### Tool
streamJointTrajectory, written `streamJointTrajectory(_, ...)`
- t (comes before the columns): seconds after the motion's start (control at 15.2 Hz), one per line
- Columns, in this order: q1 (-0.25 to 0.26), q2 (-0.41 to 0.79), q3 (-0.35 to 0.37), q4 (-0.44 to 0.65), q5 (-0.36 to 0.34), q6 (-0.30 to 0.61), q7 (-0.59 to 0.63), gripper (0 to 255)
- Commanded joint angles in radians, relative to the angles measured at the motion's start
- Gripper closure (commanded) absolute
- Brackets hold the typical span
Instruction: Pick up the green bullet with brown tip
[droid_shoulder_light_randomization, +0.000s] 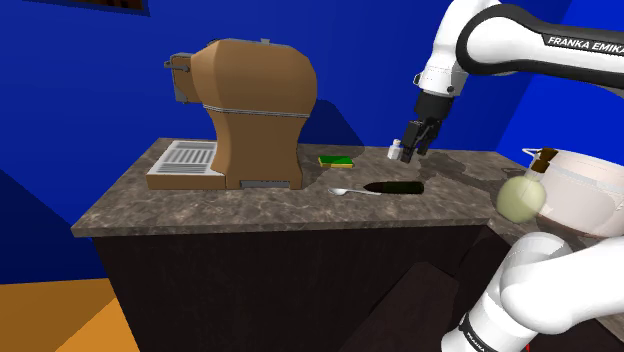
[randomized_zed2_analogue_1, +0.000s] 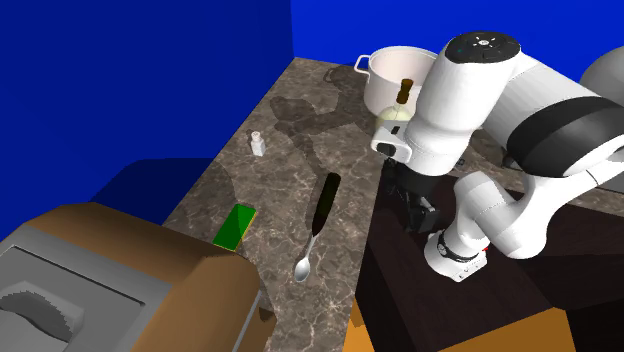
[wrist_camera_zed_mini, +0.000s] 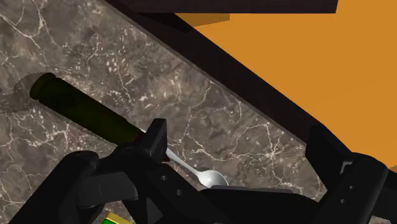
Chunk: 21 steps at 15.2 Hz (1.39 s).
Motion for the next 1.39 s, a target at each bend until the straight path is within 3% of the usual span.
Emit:
streamJointTrajectory(0.0, 0.0, 0.0, 0.0, 0.0, 0.0, 0.0, 0.0, 0)
streamJointTrajectory(0.66, 0.061, 0.048, -0.256, -0.149, -0.191, 0.218, -0.559, 0)
streamJointTrajectory(0.99, 0.105, 0.158, -0.394, -0.15, -0.257, 0.354, -0.835, 0)
streamJointTrajectory(1.32, 0.174, 0.319, -0.534, -0.105, -0.268, 0.497, -1.12, 0)
